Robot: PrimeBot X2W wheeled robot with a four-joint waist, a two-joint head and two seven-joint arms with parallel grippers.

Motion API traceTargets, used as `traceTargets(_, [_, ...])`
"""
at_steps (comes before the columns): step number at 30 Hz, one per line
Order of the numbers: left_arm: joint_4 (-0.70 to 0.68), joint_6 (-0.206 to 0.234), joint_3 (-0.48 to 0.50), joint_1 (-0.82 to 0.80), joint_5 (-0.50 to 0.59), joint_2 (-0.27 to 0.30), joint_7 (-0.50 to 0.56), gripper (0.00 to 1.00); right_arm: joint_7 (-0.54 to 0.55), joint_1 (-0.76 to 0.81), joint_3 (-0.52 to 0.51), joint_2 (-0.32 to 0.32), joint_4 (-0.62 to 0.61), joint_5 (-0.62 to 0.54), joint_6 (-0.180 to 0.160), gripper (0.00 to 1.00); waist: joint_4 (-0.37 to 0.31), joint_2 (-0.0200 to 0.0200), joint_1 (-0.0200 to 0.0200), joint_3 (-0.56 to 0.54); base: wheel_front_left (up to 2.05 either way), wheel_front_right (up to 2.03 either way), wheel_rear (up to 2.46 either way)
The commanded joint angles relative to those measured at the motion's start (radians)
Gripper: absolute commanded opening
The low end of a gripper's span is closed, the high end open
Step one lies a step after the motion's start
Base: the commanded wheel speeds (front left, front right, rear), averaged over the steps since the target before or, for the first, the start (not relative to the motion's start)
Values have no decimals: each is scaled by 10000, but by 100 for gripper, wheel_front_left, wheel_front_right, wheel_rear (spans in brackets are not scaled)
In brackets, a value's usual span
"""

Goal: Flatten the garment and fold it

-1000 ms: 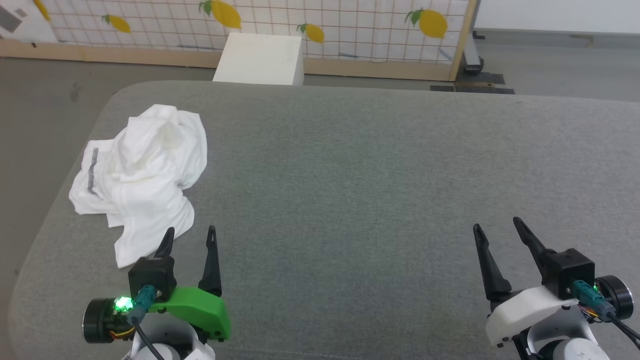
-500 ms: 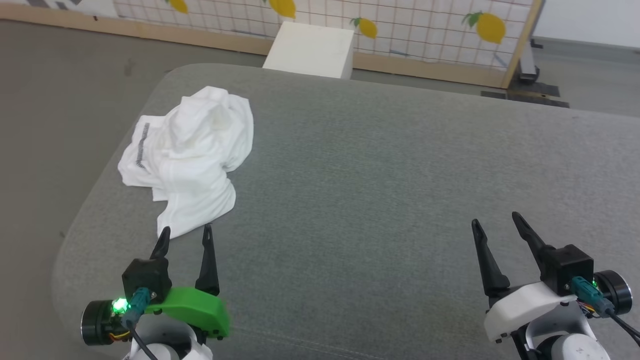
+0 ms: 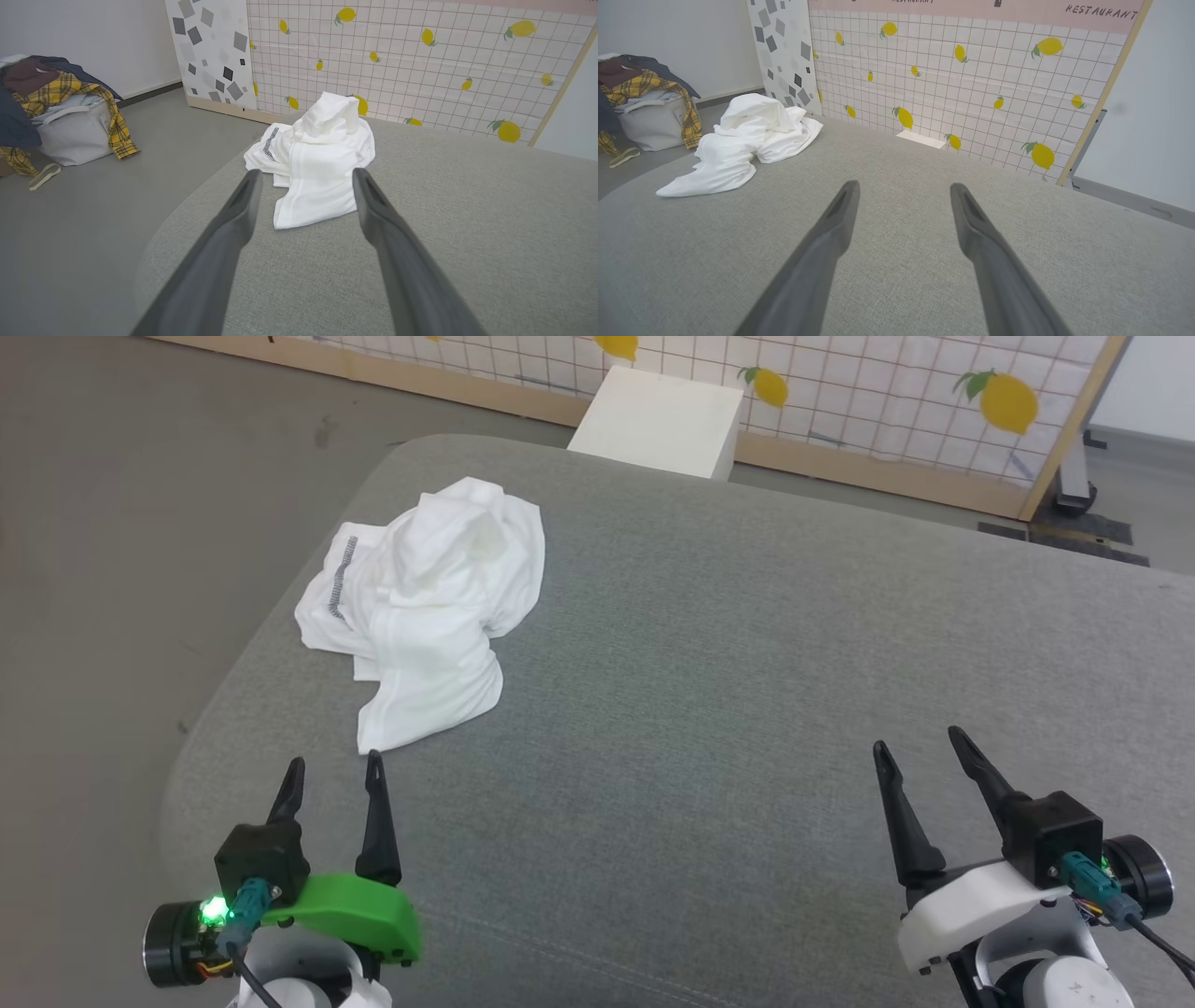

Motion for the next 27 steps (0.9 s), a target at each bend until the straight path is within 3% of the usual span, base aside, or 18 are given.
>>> traceTargets(1, [-2, 91, 9, 58, -124, -19, -97, 100, -86, -173, 34, 11, 39, -34, -8, 100, 139, 0, 0, 9, 0, 0, 0])
traceTargets(27, [251, 318, 9, 106, -479, -32, -633, 100, -440, -339, 51, 16, 218, -11, -11, 100, 1286, 0, 0, 130, 0, 0, 0])
